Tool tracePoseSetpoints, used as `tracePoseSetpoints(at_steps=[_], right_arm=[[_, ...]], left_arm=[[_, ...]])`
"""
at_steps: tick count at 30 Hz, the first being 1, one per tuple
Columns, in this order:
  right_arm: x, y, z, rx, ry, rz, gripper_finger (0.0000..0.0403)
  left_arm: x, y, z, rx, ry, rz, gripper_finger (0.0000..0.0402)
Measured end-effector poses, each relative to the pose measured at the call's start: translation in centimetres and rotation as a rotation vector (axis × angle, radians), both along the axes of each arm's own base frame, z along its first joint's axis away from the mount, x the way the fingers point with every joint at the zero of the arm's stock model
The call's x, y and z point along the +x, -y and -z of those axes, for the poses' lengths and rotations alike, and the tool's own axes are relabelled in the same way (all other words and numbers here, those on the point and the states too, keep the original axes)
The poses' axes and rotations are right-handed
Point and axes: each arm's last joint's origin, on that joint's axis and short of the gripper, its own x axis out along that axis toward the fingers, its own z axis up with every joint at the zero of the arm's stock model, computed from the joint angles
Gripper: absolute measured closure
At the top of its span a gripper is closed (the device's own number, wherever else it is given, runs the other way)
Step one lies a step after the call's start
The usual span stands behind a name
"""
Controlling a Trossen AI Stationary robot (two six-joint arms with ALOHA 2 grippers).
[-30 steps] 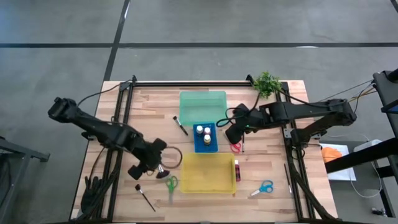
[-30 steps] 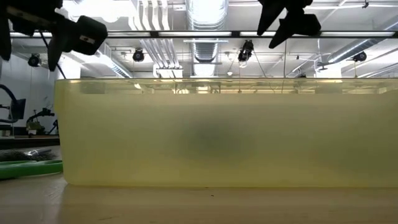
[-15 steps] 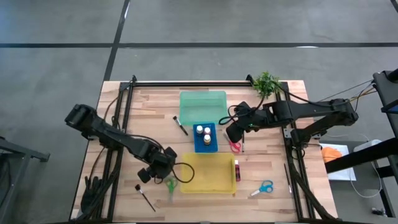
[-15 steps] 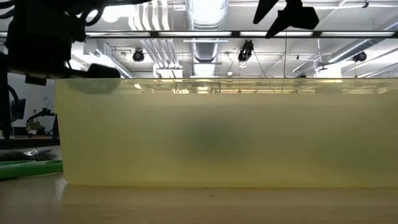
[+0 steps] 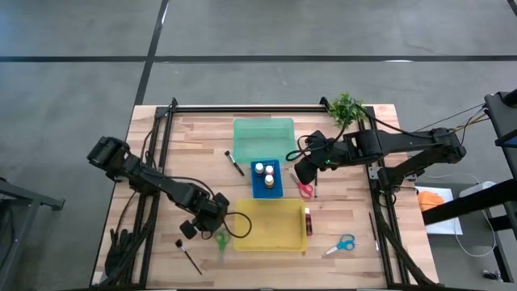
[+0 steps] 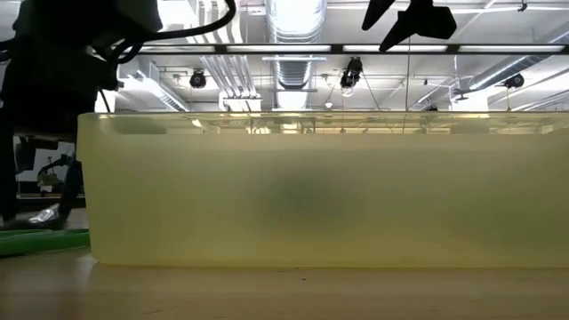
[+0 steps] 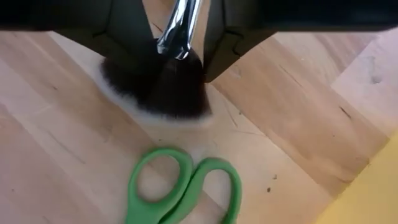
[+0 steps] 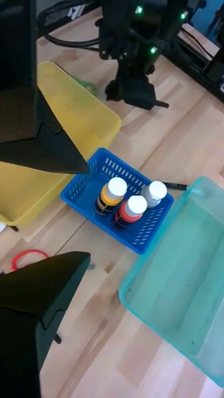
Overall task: Pick & Place Paint Supplies
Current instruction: Put the black highlighter brush into the green bin
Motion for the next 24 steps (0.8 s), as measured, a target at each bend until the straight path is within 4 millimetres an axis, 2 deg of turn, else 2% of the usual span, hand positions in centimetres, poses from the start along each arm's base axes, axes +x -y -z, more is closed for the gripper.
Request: tracePoseSetpoints(at_steps=[10,16,20,24], right_arm=[[0.0,0.0,0.0,0.003,0.0,0.004,0.019],[0.0,0.0,0.0,0.008,0.002,0.011,0.019],[0.0,0.0,0.0,0.006,0.004,0.013,0.019],[0.0,0.0,0.0,-0.007,0.006,0.015,0.019]], left_arm=[[0.0,0.0,0.0,-0.041,-0.013,-0.002,0.0389],[-0.2,-0.2,-1.0,-0.065,0.001,-0.063,0.0391],[-0.3,-1.2,-2.9,-0.095,0.066,-0.149,0.0395],[-0.7,-2.8,-5.6,-0.124,0.175,-0.271,0.0396]])
